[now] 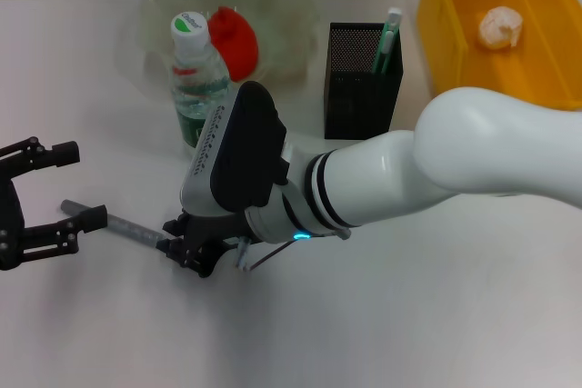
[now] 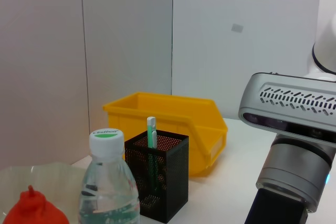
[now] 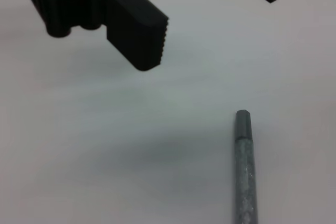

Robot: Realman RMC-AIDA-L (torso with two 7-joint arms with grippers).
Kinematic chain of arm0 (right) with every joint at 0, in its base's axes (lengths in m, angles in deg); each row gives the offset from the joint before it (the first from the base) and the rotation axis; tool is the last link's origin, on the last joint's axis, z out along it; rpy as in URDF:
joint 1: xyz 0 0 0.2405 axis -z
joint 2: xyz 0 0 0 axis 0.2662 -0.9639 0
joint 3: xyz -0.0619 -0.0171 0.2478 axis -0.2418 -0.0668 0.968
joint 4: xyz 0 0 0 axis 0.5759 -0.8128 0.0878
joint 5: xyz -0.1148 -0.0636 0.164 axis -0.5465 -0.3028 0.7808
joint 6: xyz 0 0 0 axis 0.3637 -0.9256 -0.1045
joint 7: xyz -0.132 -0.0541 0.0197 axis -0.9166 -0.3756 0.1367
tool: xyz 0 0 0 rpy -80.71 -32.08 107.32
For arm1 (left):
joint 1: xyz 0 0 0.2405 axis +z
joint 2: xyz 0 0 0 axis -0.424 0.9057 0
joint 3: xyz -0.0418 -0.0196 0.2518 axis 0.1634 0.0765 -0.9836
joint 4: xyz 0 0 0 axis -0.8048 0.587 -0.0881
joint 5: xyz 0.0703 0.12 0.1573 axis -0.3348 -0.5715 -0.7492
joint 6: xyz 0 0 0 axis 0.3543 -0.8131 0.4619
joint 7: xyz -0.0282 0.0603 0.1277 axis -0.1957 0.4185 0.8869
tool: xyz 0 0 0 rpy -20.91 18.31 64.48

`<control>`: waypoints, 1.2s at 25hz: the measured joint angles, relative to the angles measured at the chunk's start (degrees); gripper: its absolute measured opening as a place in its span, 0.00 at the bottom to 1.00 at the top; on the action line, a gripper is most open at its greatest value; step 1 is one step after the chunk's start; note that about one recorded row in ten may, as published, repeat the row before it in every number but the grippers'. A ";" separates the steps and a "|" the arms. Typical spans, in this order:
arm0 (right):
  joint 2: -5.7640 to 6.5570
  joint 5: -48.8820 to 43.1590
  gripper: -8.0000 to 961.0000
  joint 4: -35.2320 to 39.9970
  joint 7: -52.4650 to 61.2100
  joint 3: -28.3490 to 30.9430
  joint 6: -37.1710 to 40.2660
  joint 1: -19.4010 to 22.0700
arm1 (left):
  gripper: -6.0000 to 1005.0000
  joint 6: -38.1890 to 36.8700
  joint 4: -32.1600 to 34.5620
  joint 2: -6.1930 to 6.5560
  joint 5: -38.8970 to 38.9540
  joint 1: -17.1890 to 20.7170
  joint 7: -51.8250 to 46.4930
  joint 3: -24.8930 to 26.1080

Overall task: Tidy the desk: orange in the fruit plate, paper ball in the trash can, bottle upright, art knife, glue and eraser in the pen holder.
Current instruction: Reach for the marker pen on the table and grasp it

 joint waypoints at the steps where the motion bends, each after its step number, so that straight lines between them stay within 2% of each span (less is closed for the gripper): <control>1: 0.00 0.01 0.36 0.06 -0.03 0.05 0.02 0.02 | 0.81 0.00 0.00 0.00 0.00 0.00 0.00 0.00; 6: 0.00 0.05 0.16 0.20 -0.05 0.52 0.01 0.26 | 0.81 0.00 0.00 -0.03 0.00 0.12 0.00 0.04; 10: 0.19 -0.18 0.04 1.49 -0.04 1.02 0.44 0.99 | 0.81 -0.04 0.00 -0.05 0.01 0.23 0.00 0.02; 11: 0.57 -1.76 0.01 3.65 -0.03 3.18 2.37 2.77 | 0.81 -0.18 0.00 -0.05 0.02 0.23 0.00 0.01; 12: 0.57 -1.76 0.01 3.65 -0.03 3.18 2.37 2.77 | 0.81 -0.18 0.00 -0.05 0.02 0.23 0.00 0.01; 13: 0.77 -6.67 0.01 7.00 0.49 8.05 6.51 5.95 | 0.81 -0.31 0.00 -0.05 0.02 0.23 0.00 0.01; 14: 0.77 -6.67 0.01 7.00 0.49 8.05 6.51 5.95 | 0.81 -0.40 0.00 -0.05 0.02 0.22 -0.01 0.01; 15: 0.77 -10.01 0.01 9.05 1.18 11.05 8.62 8.05 | 0.81 -0.45 0.00 -0.07 0.02 0.19 -0.02 0.01; 16: 0.67 -19.46 0.01 15.19 4.08 17.53 14.02 13.44 | 0.81 -0.50 0.08 -0.11 0.03 0.08 -0.22 -0.03; 17: 0.67 -19.46 0.01 15.19 4.08 17.53 14.02 13.44 | 0.81 -0.50 0.08 -0.11 0.03 0.08 -0.22 -0.03; 19: 0.48 -29.26 0.01 21.91 8.42 22.95 19.55 17.99 | 0.81 -0.52 0.30 -0.15 0.02 0.00 -0.49 -0.10; 20: 0.46 -34.16 0.01 25.70 11.02 25.28 23.00 20.00 | 0.81 -0.52 0.30 -0.15 0.02 0.00 -0.49 -0.10; 21: 0.41 -41.58 0.01 32.15 14.82 29.21 30.11 23.11 | 0.81 -0.56 0.78 -0.08 0.02 -0.02 -0.69 -0.15; 22: 0.41 -41.58 0.01 32.15 14.82 29.21 30.11 23.11 | 0.81 -0.58 1.04 0.01 0.02 -0.03 -0.82 -0.16; 23: 0.35 -45.82 0.01 38.11 16.64 33.51 38.66 25.56 | 0.81 -0.60 1.29 0.06 -0.02 -0.03 -0.94 -0.20; 24: 0.35 -45.82 0.01 38.11 16.64 33.51 38.66 25.56 | 0.81 -0.64 1.84 0.17 -0.22 -0.08 -1.24 -0.36; 26: 0.31 -47.14 0.01 45.93 17.73 41.04 50.94 28.37 | 0.81 -0.74 3.30 0.29 -1.26 -0.35 -2.13 -0.67; 27: 0.31 -47.14 0.01 45.93 17.73 41.04 50.94 28.37 | 0.81 -0.79 4.05 0.31 -2.01 -0.53 -2.70 -0.75; 29: 0.31 -47.26 0.01 52.56 19.15 48.77 61.66 29.84 | 0.81 -0.94 5.75 0.26 -3.36 -0.97 -3.75 -0.77; 30: 0.34 -47.27 0.01 54.12 19.48 50.90 64.75 30.08 | 0.81 -1.38 9.21 0.02 -6.09 -1.83 -5.77 -0.78</control>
